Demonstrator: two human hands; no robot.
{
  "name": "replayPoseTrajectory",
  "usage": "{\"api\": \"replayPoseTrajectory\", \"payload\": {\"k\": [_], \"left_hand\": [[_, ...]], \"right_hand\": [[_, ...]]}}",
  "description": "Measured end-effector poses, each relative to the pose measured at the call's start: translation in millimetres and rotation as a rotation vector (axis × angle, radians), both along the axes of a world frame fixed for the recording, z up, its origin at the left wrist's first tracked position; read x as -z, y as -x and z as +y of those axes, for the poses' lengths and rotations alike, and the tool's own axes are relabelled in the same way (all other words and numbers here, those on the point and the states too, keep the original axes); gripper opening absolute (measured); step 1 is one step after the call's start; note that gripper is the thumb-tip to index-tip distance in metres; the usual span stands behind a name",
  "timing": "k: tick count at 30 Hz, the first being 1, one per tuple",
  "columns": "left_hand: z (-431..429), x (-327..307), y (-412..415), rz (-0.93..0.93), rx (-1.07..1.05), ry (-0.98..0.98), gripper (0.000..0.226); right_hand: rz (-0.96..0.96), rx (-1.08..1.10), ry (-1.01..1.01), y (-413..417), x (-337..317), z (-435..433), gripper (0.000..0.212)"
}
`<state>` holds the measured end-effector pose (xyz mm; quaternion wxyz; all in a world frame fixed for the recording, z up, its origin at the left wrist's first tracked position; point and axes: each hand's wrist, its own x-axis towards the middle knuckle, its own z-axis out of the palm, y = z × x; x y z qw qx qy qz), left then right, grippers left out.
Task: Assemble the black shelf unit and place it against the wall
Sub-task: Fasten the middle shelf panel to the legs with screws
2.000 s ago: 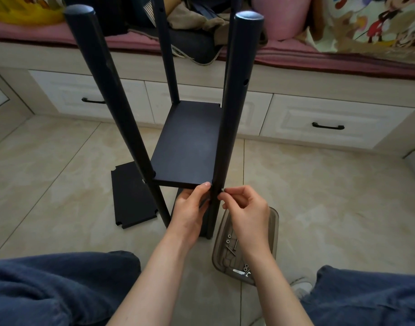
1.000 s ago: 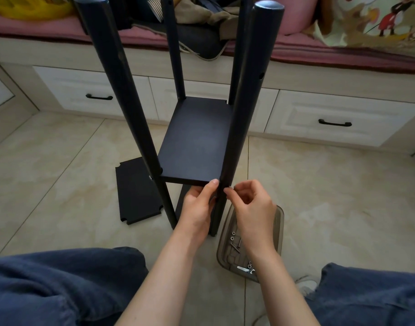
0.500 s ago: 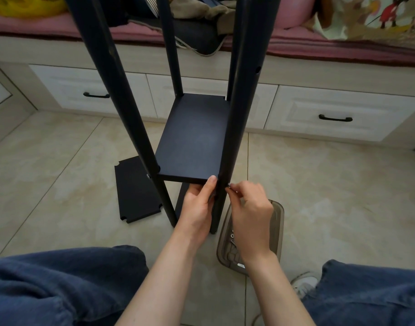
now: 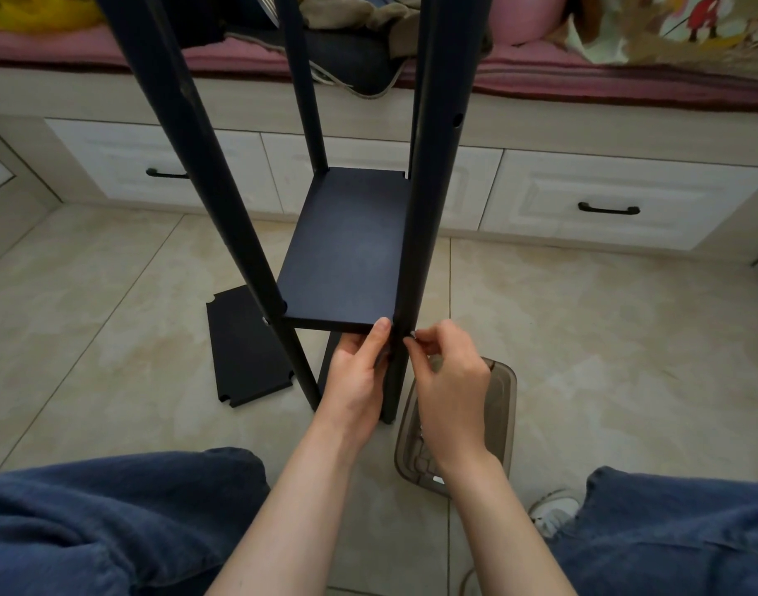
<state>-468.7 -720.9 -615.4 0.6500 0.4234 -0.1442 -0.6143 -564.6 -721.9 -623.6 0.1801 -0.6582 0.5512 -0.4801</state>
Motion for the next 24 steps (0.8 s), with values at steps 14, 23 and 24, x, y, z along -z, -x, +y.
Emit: {"api": "replayPoseTrajectory", "payload": {"k": [14,23,24], "left_hand": [[0.4,-4.0,-1.3,-0.019,-0.001,-0.034,0.029],[0.0,-0.4,-2.9,-0.112,0.002,-0.070,0.039],[0.7,-0.9,-3.6,-0.120,-0.001,-0.077,0.039]], "right_hand": [[-0.343,-0.004,-0.234,3.6,-16.4,-4.5,0.015],[-0.430,-0.023,-0.351,6.2,-13.3,-5.9,0.007],[-0.473,-0.051,-0.379,8.6,-11.6,-6.6,0.006]]}}
